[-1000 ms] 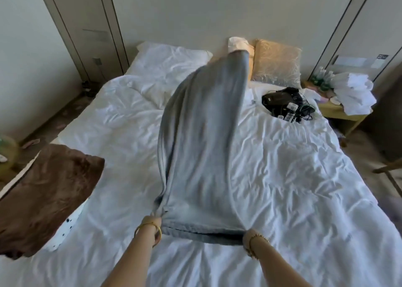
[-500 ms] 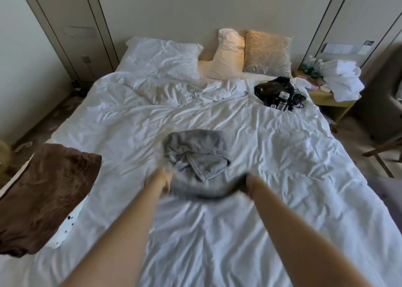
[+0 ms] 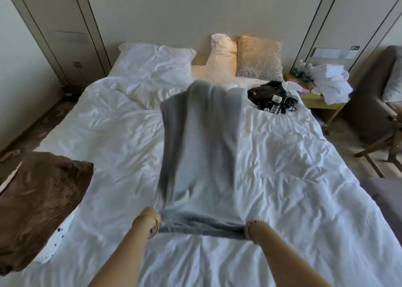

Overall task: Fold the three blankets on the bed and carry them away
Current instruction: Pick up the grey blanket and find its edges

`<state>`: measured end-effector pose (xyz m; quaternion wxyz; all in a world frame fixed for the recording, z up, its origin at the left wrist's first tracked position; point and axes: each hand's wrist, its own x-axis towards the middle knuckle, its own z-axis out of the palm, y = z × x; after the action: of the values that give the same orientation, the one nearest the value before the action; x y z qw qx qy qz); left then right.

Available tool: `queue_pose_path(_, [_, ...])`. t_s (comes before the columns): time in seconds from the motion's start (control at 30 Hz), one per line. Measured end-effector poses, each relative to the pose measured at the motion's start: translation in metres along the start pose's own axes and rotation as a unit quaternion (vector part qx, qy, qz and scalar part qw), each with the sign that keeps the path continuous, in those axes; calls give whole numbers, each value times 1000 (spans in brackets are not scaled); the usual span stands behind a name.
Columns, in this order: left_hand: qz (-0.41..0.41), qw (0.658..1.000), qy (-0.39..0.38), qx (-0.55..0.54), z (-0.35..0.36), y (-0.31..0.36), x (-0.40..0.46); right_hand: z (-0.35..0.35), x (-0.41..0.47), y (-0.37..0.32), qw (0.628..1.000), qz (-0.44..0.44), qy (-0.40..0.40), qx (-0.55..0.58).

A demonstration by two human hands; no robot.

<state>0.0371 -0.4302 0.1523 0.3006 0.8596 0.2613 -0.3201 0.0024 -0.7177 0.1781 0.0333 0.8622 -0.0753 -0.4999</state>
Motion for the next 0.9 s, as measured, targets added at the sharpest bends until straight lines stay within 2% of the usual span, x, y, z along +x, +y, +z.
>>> queue_pose_path(0.1, [-13,998,-52,23,25,-17,-5,30,12,-7,986,27,-103,128])
queue_pose_path(0.17, [-15,997,-69,32,32,-19,-8,36,17,-9,961,39,-137,238])
queue_pose_path(0.23, [-21,996,-86,24,38,-19,-5,38,16,-14,920,36,-132,367])
queue_pose_path(0.33, [0,991,-102,-85,28,17,-9,6,11,-17,852,-40,-22,522])
queue_pose_path(0.37, [33,988,-83,-126,19,43,-15,-16,4,-20,813,-82,10,576])
queue_pose_path(0.43, [115,970,-32,-213,-10,105,-27,-74,-17,-23,702,-142,64,695])
queue_pose_path(0.47, [161,957,12,-241,-31,137,-36,-104,-31,-22,667,-166,120,716])
queue_pose_path(0.53, [256,913,136,-288,-80,190,-61,-164,-73,-17,581,-177,310,732])
queue_pose_path(0.6, [332,841,274,-327,-123,207,-87,-202,-125,-2,455,-213,516,694])
queue_pose_path(0.63, [360,808,323,-337,-136,203,-96,-208,-145,7,385,-246,575,679])
queue_pose_path(0.67, [369,792,350,-337,-140,193,-100,-205,-153,17,355,-268,615,651])
queue_pose_path(0.7, [356,802,351,-326,-137,179,-100,-193,-155,25,369,-259,632,631])
queue_pose_path(0.73, [330,829,331,-307,-125,162,-94,-175,-146,32,414,-227,628,619])
queue_pose_path(0.83, [232,913,241,-235,-60,98,-71,-86,-87,47,610,-60,529,587])
queue_pose_path(0.87, [207,928,209,-229,-36,76,-66,-47,-68,50,651,-20,491,579])
queue_pose_path(0.9, [182,940,177,-229,-12,55,-64,-7,-52,50,677,6,454,579])
